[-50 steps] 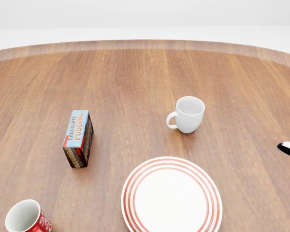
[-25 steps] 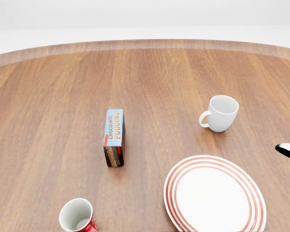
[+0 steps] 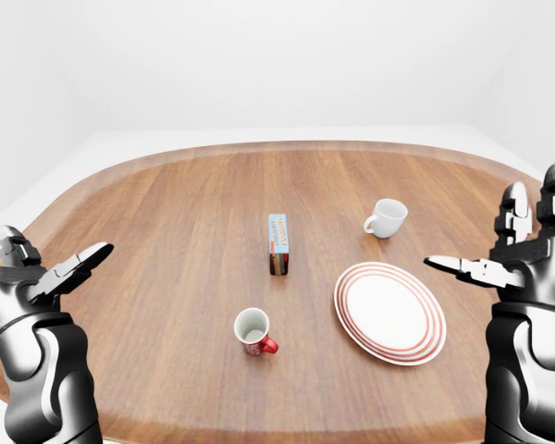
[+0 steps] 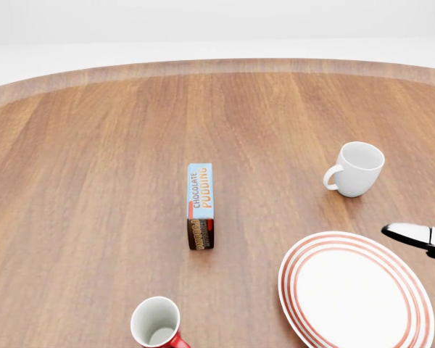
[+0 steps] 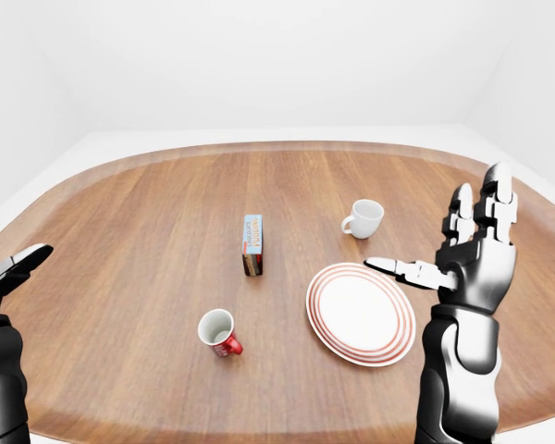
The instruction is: Pick up the red mug and put it on the plate
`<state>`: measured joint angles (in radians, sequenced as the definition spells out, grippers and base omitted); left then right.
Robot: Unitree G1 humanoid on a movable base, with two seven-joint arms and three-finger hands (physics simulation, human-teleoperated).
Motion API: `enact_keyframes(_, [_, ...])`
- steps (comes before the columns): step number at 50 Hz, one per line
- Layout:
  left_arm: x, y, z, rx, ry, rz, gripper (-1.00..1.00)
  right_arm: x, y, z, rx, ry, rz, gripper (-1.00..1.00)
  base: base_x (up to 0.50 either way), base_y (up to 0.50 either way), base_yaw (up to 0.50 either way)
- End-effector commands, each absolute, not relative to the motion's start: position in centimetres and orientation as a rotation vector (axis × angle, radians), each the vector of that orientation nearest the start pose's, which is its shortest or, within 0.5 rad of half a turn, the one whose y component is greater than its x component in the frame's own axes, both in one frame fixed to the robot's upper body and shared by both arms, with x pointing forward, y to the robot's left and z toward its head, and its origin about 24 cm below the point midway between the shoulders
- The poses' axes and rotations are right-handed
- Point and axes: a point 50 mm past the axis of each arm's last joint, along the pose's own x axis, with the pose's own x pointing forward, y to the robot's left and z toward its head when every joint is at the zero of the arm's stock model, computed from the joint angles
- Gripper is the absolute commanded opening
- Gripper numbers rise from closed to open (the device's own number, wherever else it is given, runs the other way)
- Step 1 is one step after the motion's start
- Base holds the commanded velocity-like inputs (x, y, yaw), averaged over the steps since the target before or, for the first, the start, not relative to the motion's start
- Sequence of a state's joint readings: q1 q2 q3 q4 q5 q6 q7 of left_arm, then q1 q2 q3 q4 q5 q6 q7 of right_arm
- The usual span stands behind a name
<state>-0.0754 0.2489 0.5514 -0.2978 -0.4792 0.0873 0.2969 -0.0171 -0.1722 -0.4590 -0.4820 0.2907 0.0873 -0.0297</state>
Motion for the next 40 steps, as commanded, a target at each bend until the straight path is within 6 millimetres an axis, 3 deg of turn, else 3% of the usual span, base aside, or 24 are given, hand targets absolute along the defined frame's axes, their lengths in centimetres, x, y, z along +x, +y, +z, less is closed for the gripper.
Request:
enact_keyframes(1, [21.7, 30.8, 15.1, -0.243, -0.424, 0.663, 1.00, 22.1, -21.2, 16.3, -0.018, -0.479, -0.135, 1.00, 0.00, 0.00, 0.00])
enact_keyframes(11, [21.7, 30.8, 15.1, -0.242, -0.425, 0.662, 1.00, 21.9, -15.0, 14.4, -0.044, -0.399, 0.104, 1.00, 0.00, 0.00, 0.00])
enact_keyframes(12, [21.8, 30.8, 15.1, -0.242, -0.424, 0.662, 1.00, 21.8, -13.7, 13.8, -0.074, -0.371, 0.162, 1.00, 0.00, 0.00, 0.00])
enact_keyframes(19, [21.8, 30.8, 15.0, -0.244, -0.422, 0.661, 1.00, 21.1, -9.9, 9.8, -0.126, -0.198, 0.334, 1.00, 0.00, 0.00, 0.00])
enact_keyframes(40, [21.8, 30.8, 15.0, -0.242, -0.420, 0.663, 1.00, 19.7, -6.4, 2.3, -0.267, 0.106, 0.561, 1.00, 0.00, 0.00, 0.00])
